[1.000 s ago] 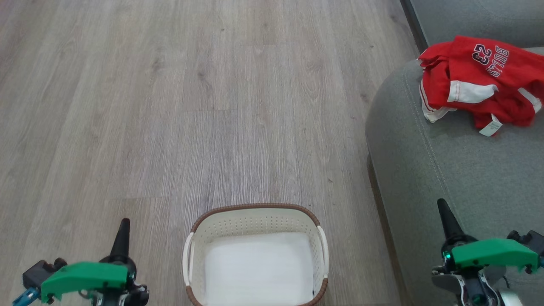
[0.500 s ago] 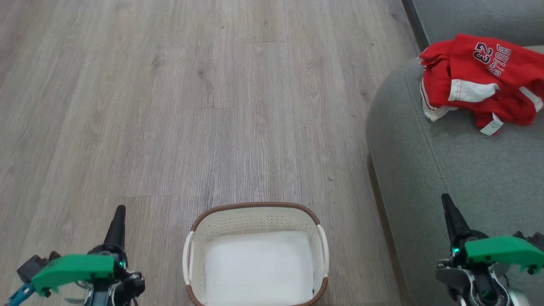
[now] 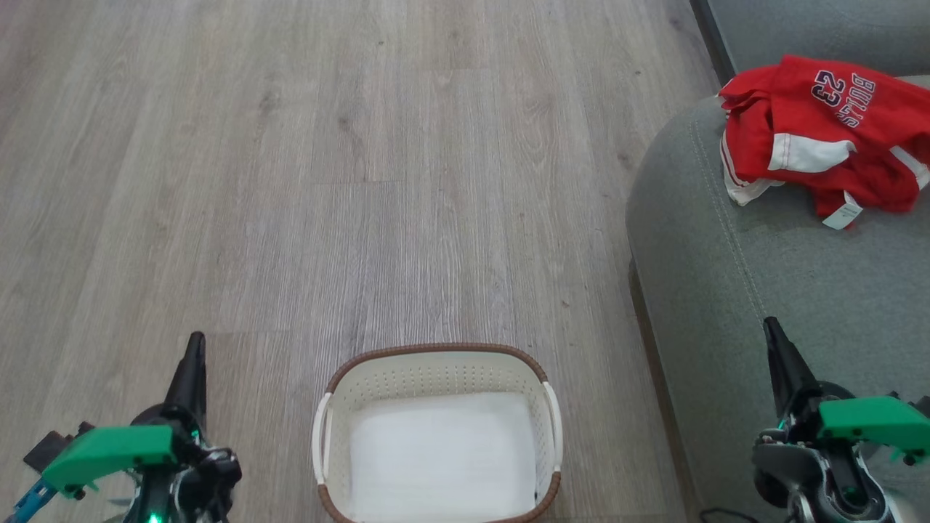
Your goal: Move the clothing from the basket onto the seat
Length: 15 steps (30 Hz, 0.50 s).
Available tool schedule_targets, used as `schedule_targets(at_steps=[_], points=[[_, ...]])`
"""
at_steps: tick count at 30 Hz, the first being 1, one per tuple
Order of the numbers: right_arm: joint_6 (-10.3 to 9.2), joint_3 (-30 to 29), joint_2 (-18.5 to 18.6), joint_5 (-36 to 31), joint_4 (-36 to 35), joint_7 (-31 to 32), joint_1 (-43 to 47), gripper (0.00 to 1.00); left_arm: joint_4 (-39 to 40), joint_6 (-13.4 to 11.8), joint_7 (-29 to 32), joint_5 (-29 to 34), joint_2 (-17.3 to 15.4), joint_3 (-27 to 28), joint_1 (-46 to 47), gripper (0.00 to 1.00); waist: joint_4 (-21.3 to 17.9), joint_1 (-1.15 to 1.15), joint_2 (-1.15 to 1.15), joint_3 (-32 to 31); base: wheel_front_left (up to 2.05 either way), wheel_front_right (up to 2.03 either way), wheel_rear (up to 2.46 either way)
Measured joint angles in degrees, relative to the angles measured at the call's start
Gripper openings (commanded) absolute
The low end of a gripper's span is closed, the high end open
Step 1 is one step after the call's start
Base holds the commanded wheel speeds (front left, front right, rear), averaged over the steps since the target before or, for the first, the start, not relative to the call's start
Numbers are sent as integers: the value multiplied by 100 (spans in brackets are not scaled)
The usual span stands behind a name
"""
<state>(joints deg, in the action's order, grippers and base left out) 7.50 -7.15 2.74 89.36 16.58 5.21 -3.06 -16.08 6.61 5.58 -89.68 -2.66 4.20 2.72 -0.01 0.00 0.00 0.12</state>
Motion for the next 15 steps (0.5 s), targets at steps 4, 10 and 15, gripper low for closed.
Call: schedule_targets(at_steps=[4, 10, 15], points=[[0, -27, -1, 233, -30, 96, -1, 0, -1, 49, 46, -216, 19, 25, 40, 0, 1, 0, 0, 7, 0, 0, 0], [0, -34, -2, 247, -32, 96, -1, 0, -1, 49, 47, -234, 26, 26, 65, 0, 1, 0, 0, 7, 0, 0, 0], [0, -34, -2, 247, -32, 96, -1, 0, -1, 49, 47, -234, 26, 26, 65, 0, 1, 0, 0, 7, 0, 0, 0]])
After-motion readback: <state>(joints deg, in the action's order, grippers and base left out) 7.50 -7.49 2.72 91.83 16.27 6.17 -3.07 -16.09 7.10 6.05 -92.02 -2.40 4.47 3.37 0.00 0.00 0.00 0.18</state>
